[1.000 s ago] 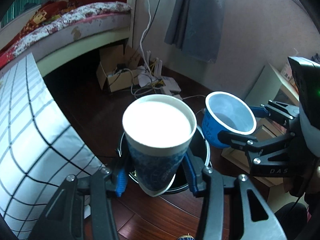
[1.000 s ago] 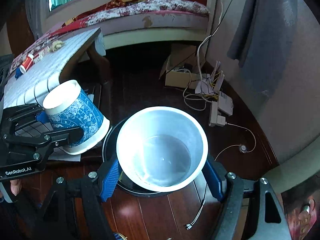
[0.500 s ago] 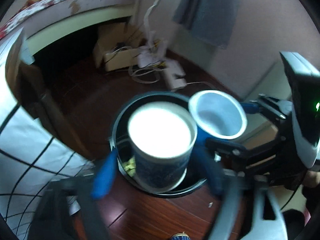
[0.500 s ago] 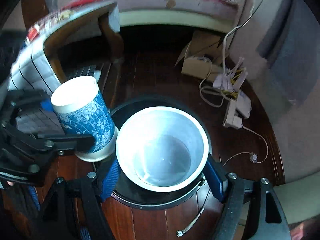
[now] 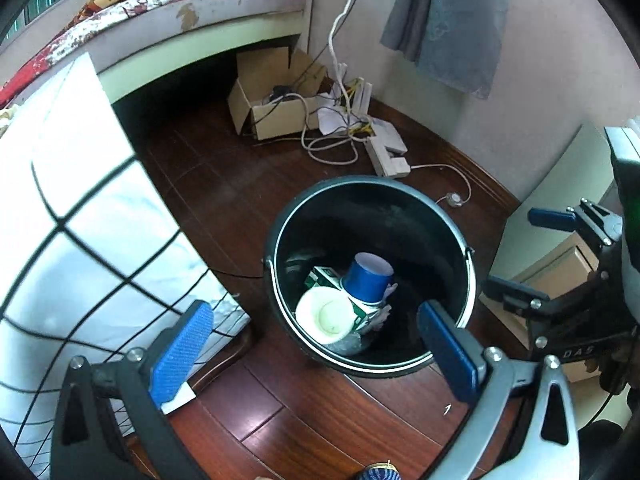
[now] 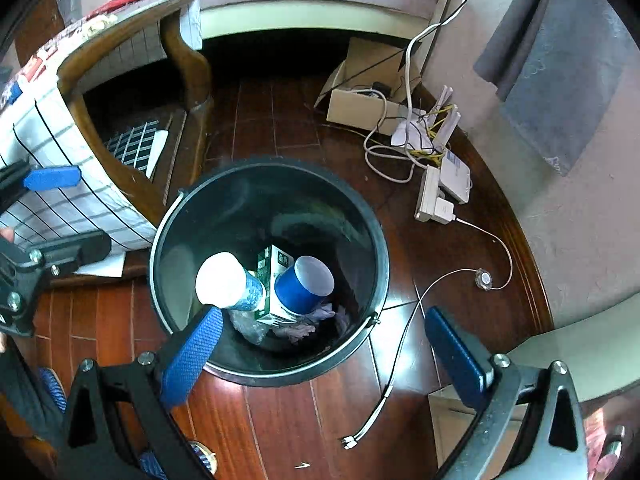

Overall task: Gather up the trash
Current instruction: 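Open the left tool over the bin while the right tool releases the blue cup, then move both tools from the bin back to the table, then grasp the red paper cup with the left tool while the right tool grasps the beige cloth, then carry the red paper cup and beige cloth over the black bin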

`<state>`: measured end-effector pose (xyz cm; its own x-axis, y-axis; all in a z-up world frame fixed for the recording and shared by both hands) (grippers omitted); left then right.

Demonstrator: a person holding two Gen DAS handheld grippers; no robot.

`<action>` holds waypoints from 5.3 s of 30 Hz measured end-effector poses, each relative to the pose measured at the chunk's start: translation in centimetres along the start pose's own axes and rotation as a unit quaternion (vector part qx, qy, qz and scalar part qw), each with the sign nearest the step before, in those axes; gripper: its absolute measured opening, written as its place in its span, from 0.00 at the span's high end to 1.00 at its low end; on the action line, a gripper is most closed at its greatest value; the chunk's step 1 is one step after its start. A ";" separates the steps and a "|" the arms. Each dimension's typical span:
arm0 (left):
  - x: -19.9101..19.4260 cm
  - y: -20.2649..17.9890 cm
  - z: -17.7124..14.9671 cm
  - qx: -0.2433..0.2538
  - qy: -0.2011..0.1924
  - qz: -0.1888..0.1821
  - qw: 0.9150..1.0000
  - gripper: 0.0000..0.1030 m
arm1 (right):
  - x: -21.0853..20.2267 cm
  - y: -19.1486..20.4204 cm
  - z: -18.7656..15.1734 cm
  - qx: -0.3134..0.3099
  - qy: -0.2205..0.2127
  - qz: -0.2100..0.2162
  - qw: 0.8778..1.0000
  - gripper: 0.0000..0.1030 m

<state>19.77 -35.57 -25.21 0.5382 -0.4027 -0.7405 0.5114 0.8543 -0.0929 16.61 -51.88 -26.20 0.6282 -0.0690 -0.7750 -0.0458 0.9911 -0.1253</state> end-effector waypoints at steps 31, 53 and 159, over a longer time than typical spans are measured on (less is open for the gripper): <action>-12.9 9.6 3.6 -0.042 -0.111 0.059 0.991 0.01 | -8.6 8.7 10.2 -0.005 -0.113 0.006 0.994 0.01; -20.1 27.2 -1.4 -0.148 -0.137 0.172 0.964 0.01 | -7.4 28.4 18.5 -0.109 -0.145 0.115 0.977 0.01; -19.3 17.5 6.0 -0.045 -0.179 0.091 0.979 0.46 | -14.0 20.8 18.7 -0.017 -0.214 0.054 0.975 0.75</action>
<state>22.34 -14.87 -8.49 0.8235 -0.3165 -0.4708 0.3329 0.9416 -0.0507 21.37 -28.21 -6.35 0.8852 0.0961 -0.4552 -0.1498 0.9852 -0.0834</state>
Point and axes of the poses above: each gripper's, at about its wrist camera, not at the fingertips, and x roughly the way its jaws point, y to its left, z to its top, the point moved 8 cm from there along x, roughly the way its jaws point, and after that the axes turned 10 degrees about -y, right-handed, at the moved point
